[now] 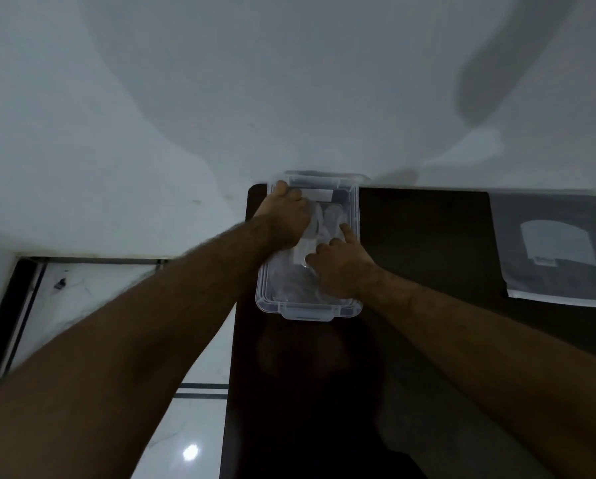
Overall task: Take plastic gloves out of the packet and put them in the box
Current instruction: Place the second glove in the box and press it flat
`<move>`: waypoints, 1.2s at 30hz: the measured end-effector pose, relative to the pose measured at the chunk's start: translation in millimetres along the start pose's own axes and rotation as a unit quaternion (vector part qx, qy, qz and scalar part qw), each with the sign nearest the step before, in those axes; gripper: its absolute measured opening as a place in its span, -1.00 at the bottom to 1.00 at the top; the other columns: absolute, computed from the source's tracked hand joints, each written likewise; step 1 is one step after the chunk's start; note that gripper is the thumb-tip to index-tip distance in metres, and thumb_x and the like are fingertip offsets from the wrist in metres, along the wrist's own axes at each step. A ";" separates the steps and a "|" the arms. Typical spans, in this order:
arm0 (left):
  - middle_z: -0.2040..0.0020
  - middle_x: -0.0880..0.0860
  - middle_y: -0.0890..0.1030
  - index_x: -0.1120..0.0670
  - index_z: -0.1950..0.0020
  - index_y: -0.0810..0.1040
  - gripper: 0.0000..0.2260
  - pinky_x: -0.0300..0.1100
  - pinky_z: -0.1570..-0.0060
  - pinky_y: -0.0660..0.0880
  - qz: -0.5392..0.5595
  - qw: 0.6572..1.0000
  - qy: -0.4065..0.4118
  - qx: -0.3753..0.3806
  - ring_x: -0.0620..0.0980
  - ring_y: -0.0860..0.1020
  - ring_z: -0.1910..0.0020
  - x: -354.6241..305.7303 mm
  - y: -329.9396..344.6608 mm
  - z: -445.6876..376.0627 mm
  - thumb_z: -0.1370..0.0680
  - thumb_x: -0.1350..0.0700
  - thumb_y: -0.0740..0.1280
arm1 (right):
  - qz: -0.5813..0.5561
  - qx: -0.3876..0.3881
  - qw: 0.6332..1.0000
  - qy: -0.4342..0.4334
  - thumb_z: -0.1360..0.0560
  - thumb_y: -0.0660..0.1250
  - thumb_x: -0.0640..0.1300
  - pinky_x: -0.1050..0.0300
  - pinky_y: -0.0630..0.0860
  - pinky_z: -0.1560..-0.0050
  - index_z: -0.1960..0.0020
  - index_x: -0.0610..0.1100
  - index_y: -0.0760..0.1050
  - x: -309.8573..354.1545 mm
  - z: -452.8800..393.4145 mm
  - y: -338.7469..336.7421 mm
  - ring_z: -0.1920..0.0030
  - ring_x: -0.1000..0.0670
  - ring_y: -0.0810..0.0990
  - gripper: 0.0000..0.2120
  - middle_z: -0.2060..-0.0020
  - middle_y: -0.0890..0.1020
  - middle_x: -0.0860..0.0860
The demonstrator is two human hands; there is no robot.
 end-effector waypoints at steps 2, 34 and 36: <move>-0.31 0.06 0.60 0.03 -0.33 0.62 -0.69 0.24 -0.46 0.26 0.013 1.000 -0.008 -0.015 0.14 0.47 -0.37 0.7 -0.6 8.9 -0.68 -0.05 0.25 | -0.007 -0.018 1.000 0.009 -0.63 0.27 0.22 -0.42 -0.04 -0.62 -0.49 0.00 0.44 -3.8 -0.6 -8.1 -0.43 -0.22 0.48 -0.49 -0.38 0.57 -0.11; -0.31 0.01 0.61 -0.10 -0.42 0.61 -0.67 0.40 -0.54 0.08 0.037 0.994 0.086 0.061 0.13 0.44 -0.44 -30.3 17.2 63.3 -0.66 -0.08 0.33 | 0.053 0.070 0.994 -0.058 -0.66 0.27 0.06 -0.43 -0.04 -0.61 -0.49 0.05 0.45 -3.6 7.0 -7.8 -0.39 -0.19 0.53 -0.59 -0.31 0.61 -0.08; -0.29 0.00 0.62 -0.10 -0.42 0.61 -0.68 0.40 -0.54 0.08 0.039 0.994 0.089 0.058 0.12 0.45 -0.42 -29.7 15.5 64.2 -0.67 -0.06 0.31 | 0.061 0.070 0.994 -0.061 -0.67 0.26 0.06 -0.43 -0.04 -0.61 -0.51 0.05 0.44 -1.0 9.7 -9.8 -0.40 -0.19 0.53 -0.59 -0.32 0.61 -0.08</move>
Point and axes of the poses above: each hand's wrist, its own z-axis away from the middle knuckle, its own y-axis out of the palm, x = y × z, the point moved 2 cm from there along -z, towards the middle knuckle
